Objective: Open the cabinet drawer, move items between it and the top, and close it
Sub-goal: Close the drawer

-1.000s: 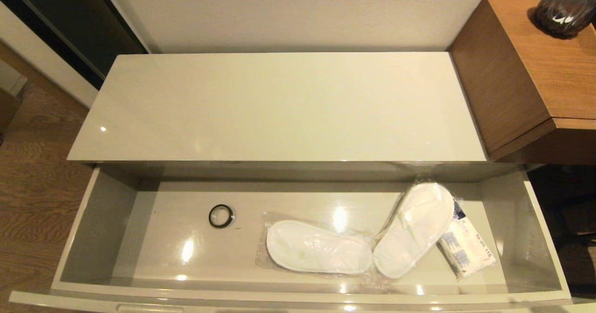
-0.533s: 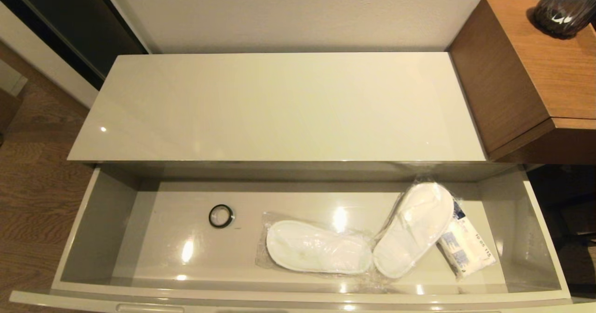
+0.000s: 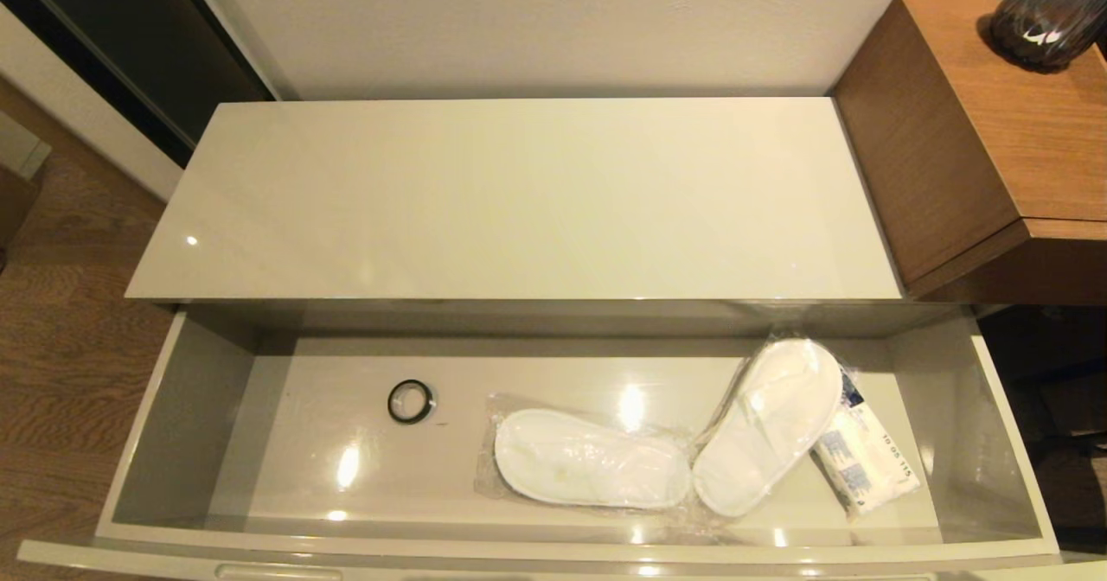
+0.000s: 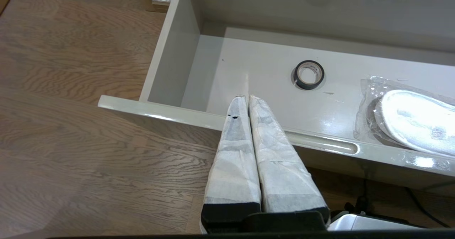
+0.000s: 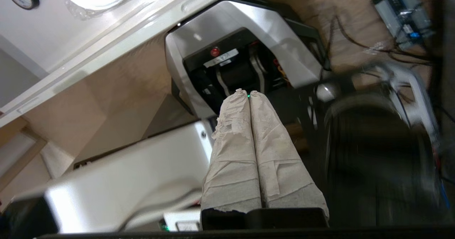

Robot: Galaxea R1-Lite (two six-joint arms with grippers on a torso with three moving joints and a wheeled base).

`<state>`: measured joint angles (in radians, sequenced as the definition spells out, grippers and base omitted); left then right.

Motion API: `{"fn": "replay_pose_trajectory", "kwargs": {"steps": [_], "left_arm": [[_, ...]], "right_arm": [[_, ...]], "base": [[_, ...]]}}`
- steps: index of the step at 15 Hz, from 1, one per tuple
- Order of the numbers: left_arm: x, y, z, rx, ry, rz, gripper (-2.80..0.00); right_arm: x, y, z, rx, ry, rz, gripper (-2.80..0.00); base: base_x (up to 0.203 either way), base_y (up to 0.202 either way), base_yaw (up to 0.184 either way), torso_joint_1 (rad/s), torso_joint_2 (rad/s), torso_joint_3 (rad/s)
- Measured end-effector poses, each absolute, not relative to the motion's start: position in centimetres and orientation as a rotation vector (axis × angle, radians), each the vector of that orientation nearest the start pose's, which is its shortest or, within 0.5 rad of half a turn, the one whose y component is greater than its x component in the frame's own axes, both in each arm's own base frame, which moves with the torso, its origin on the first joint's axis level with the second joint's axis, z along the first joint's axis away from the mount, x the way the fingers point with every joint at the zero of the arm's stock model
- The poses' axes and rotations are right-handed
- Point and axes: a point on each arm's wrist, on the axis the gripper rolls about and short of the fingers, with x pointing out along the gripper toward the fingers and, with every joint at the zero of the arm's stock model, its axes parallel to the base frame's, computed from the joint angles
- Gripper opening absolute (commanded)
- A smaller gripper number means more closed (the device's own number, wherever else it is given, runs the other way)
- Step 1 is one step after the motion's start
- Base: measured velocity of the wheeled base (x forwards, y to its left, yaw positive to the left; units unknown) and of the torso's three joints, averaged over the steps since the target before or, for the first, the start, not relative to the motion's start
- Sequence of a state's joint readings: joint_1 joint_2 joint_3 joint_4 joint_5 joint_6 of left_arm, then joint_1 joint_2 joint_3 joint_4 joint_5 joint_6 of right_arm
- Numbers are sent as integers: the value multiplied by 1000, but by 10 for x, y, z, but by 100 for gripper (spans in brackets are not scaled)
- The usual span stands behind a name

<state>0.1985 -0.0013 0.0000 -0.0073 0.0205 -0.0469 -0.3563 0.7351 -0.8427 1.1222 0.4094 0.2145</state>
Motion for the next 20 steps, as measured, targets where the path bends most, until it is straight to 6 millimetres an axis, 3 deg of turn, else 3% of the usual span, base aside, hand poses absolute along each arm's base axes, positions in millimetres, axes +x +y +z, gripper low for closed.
{"fn": "replay_pose_trajectory", "kwargs": {"steps": [4,11,16,20], "left_arm": [[-23,-4,76,-46,-14,219,-280],[-23,-4,76,-46,-14,219,-280],[-23,-4,76,-46,-14,219,-280],[-23,-4,76,-46,-14,219,-280]], "right_arm": [[44,-4,177,631,1071,13,-280],[97,-10,132,631,1338,71,-280],[135,-13,124,522,1392,14,-280],[152,0,113,448,1507,65,-280]], "base": [[0,0,0,0,0,0],[0,0,0,0,0,0],[0,0,0,0,0,0],[0,0,0,0,0,0]]}}
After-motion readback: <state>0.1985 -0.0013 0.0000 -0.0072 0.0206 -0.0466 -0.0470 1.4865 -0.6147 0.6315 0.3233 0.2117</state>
